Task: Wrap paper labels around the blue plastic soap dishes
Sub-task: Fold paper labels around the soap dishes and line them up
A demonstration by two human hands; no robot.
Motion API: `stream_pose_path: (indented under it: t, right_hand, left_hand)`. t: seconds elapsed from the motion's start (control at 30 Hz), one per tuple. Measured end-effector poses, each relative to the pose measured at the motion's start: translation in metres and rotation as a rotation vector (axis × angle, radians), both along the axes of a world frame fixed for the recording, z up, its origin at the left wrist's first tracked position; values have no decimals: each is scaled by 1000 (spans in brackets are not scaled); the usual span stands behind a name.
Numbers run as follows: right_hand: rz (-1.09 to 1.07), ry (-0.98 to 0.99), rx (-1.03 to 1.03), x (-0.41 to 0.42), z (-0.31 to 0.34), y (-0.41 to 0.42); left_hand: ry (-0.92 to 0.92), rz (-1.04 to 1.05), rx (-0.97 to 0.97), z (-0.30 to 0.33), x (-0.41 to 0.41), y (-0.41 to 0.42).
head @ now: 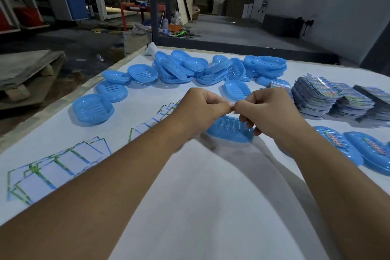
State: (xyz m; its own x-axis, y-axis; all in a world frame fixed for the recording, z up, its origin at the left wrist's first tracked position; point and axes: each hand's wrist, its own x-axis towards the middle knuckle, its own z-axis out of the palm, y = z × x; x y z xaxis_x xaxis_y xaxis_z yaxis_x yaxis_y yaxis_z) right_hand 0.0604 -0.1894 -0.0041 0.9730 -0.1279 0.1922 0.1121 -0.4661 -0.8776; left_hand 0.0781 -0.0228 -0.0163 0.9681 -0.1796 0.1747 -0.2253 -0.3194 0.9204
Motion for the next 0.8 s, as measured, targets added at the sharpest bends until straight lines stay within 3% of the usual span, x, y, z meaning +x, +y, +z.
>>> stream_pose_path:
  t: [0.3,0.47,0.8]
  right_hand:
    - [162,-59,37,-3,-2,-3]
    - [-22,-30,3,5,-5,-9]
    - [-57,51,44,9,-4,-11]
  left_hand:
    - [9,109,-53,1,7,4]
    - [37,169,-100,1,13,5]
    - [111,153,-87,-1,17,3]
